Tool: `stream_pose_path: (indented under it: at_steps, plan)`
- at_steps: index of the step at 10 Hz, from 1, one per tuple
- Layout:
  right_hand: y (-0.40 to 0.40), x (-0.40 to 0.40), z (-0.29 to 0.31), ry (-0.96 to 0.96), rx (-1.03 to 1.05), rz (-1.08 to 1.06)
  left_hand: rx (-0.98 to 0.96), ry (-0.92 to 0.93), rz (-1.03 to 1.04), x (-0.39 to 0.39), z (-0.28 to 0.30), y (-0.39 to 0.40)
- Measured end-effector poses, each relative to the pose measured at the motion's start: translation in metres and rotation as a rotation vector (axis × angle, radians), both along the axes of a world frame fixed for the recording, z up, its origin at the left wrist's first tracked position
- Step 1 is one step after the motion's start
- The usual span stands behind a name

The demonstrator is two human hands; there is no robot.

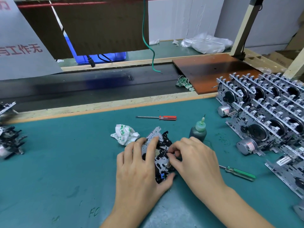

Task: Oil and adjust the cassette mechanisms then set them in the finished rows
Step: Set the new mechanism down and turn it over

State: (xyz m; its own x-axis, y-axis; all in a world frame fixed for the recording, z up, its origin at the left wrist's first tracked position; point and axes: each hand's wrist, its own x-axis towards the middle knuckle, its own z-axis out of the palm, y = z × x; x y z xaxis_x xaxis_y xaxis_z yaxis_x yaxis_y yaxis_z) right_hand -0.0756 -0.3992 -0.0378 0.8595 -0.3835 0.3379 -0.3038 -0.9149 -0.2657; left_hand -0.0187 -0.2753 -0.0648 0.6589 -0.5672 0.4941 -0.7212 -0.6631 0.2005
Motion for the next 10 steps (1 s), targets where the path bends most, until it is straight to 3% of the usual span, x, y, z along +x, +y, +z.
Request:
stream_pose_path:
  at_steps: [5, 10]
  plan:
    - [-0.010, 0.004, -0.008, 0.036, 0.141, 0.054, -0.005, 0.009, -0.001, -0.001, -0.001, 0.001]
    - [-0.010, -0.003, -0.008, -0.108, 0.248, 0.142, -0.006, 0.042, -0.026, 0.004, 0.003, 0.003]
